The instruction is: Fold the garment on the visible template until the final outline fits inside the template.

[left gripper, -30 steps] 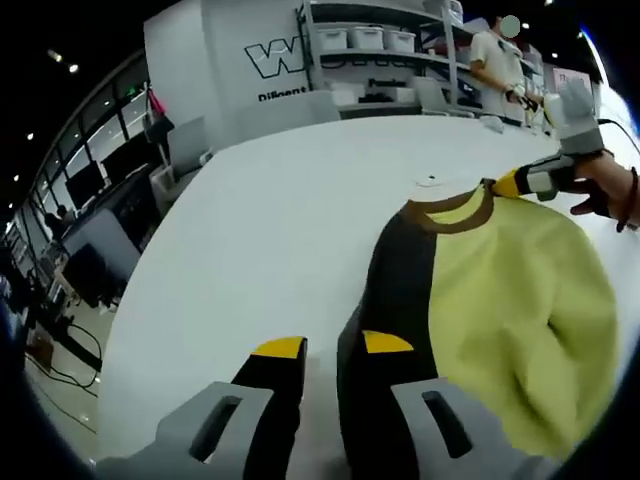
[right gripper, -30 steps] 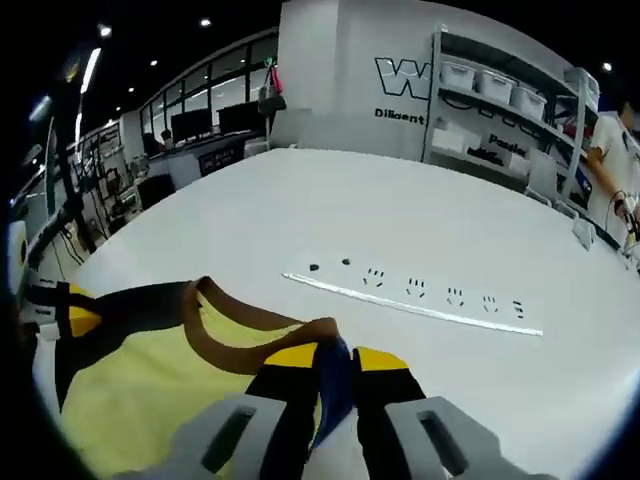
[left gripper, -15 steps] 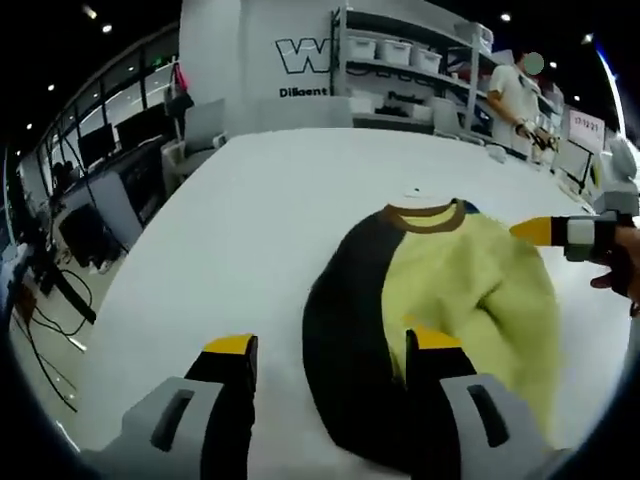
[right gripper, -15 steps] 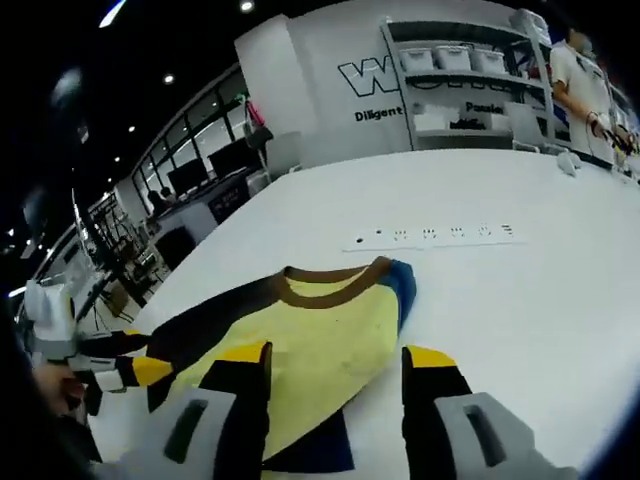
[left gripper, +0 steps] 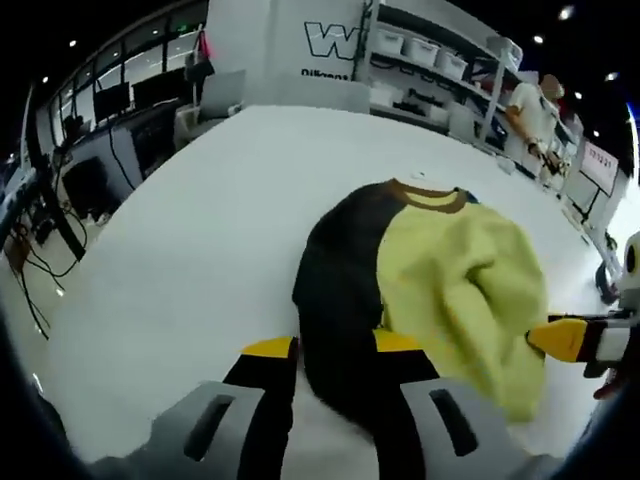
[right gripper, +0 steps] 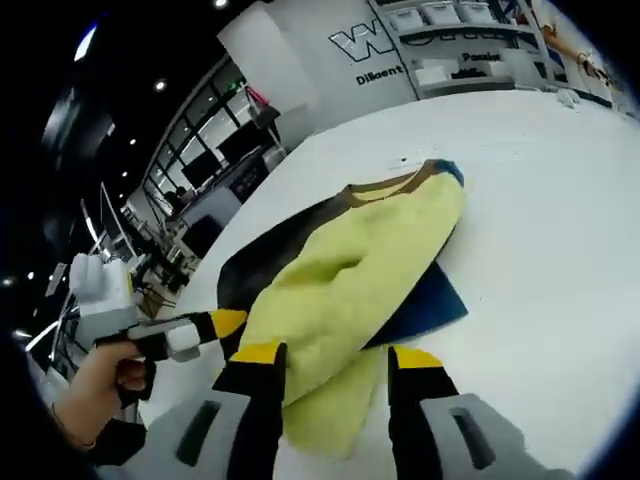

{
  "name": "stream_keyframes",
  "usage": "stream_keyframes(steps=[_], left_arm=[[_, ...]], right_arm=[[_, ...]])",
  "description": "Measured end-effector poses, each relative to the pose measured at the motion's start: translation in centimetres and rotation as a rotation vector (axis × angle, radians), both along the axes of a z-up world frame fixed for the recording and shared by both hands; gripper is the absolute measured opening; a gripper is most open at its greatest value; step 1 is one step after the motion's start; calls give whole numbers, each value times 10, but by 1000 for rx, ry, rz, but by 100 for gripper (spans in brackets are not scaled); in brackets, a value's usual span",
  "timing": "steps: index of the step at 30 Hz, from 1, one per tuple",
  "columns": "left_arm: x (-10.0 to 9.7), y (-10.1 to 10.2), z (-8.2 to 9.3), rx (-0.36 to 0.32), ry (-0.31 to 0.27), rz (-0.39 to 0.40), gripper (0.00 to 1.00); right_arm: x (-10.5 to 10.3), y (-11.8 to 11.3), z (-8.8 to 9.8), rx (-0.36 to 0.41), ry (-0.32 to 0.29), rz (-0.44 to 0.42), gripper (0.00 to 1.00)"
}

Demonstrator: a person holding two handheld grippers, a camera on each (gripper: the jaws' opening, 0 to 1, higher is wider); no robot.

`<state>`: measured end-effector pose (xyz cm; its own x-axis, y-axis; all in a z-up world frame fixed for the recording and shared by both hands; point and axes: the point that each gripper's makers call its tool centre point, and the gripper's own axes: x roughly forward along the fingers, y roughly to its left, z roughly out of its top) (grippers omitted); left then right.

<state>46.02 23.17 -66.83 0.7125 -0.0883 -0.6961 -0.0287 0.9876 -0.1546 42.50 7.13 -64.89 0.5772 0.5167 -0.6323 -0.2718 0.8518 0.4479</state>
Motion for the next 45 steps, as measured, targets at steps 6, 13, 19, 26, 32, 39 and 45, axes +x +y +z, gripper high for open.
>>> stream_keyframes(steps=[6,13,19,26,32,39,45], left_arm=[[0,4,0,12,5,-6,3],[10,46,13,124,-14,-15,3],[23,75,20,195,-14,-43,3],[38,87,25,271,-20,-88,3],[55,86,31,325,-47,-145,3],[52,80,35,353,-51,-179,20],[32,65,54,298,-102,-156,43]], right_arm=[[-3,1,3,-41,-43,49,0],[-1,-27,14,-103,-88,75,0],[-6,-47,18,-134,-87,88,0],[-6,-61,24,-181,-99,104,0],[-1,-67,26,-250,-126,162,0],[3,-61,33,-240,-177,208,0],[8,-68,48,-124,-186,132,29]])
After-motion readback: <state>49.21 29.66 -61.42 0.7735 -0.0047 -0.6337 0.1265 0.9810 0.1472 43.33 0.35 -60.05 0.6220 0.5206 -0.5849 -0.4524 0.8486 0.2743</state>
